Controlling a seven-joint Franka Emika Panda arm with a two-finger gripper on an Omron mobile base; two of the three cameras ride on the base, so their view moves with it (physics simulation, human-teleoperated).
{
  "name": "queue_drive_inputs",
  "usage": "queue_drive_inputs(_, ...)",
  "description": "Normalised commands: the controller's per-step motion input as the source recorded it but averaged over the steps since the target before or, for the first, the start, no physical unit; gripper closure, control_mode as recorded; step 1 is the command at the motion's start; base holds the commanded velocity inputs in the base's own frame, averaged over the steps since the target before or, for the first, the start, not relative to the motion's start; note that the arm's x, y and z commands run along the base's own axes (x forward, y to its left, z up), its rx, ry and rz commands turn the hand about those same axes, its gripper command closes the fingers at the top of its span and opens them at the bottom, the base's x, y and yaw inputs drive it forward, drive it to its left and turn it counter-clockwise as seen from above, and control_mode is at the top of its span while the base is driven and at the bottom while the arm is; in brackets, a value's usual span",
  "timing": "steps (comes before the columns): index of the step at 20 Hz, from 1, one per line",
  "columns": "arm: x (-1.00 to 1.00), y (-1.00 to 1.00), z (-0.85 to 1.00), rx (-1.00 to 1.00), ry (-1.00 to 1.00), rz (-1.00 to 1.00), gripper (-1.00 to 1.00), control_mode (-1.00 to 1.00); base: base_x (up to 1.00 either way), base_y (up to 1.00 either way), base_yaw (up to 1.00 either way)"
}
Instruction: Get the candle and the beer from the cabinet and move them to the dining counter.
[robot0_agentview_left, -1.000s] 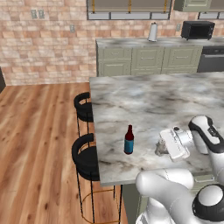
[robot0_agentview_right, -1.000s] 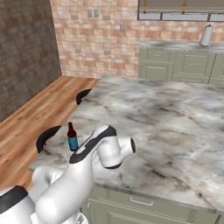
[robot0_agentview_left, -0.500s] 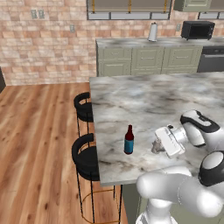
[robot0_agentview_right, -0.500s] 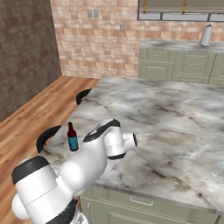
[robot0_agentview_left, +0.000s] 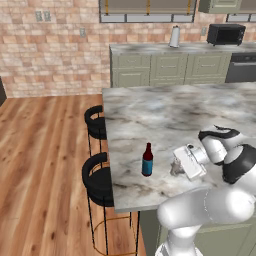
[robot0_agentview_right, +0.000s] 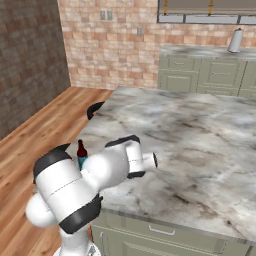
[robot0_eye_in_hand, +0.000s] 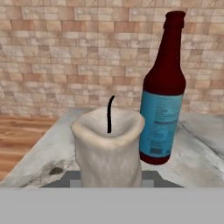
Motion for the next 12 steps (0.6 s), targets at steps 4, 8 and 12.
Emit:
queue_drive_inputs(4,0.29,0.01,-0.21,0.00,0.00,0.00,1.00,-1.00,0.00,0.00,0.00)
queue_drive_inputs(8,0.24,0.02,-0.27,0.00,0.00,0.00,1.00,-1.00,0.00,0.00,0.00)
queue_drive_inputs(12,0.18,0.00,-0.33,0.00,-0.02,0.00,1.00,-1.00,0.00,0.00,0.00)
